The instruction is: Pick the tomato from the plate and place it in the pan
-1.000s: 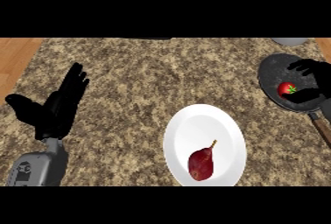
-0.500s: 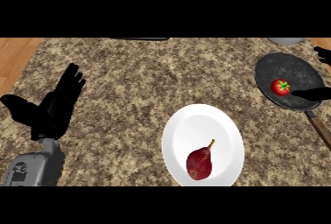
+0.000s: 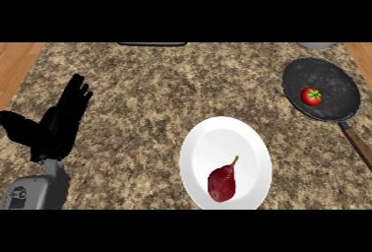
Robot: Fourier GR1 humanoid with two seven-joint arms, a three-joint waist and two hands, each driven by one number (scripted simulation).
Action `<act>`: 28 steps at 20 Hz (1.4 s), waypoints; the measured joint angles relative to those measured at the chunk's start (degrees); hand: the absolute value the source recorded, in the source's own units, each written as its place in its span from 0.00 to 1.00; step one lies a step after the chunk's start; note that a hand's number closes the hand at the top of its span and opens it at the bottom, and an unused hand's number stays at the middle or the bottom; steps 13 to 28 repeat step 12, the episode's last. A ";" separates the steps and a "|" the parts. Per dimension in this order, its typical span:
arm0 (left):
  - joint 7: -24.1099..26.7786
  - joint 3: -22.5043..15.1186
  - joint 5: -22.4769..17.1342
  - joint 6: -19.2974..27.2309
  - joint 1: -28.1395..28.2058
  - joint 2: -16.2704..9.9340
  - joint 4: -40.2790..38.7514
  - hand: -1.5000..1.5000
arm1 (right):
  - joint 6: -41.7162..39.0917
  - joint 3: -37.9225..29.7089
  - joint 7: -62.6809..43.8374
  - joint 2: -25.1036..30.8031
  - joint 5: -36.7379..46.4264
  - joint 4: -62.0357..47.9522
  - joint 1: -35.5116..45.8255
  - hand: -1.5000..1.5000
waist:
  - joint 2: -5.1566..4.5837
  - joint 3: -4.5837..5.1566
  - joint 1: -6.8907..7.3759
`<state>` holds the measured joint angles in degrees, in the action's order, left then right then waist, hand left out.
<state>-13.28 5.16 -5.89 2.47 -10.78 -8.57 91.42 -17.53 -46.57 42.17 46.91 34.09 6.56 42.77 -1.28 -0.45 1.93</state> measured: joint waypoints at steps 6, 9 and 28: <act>-1.07 -0.12 -0.04 0.15 -0.13 0.00 0.66 0.50 | -8.02 -1.17 0.79 4.39 -2.15 0.27 -4.58 0.00 | 0.12 -0.05 -0.15; -0.41 0.31 -0.26 -0.15 0.39 -0.15 0.26 0.50 | -8.56 -1.24 1.17 5.00 -2.78 1.12 -6.75 0.00 | 0.16 -0.04 -0.13; -0.41 0.22 -0.23 -0.29 0.82 -0.18 0.66 0.50 | -8.19 -1.02 1.95 4.98 -3.09 2.02 -8.72 0.00 | 0.20 -0.06 -0.01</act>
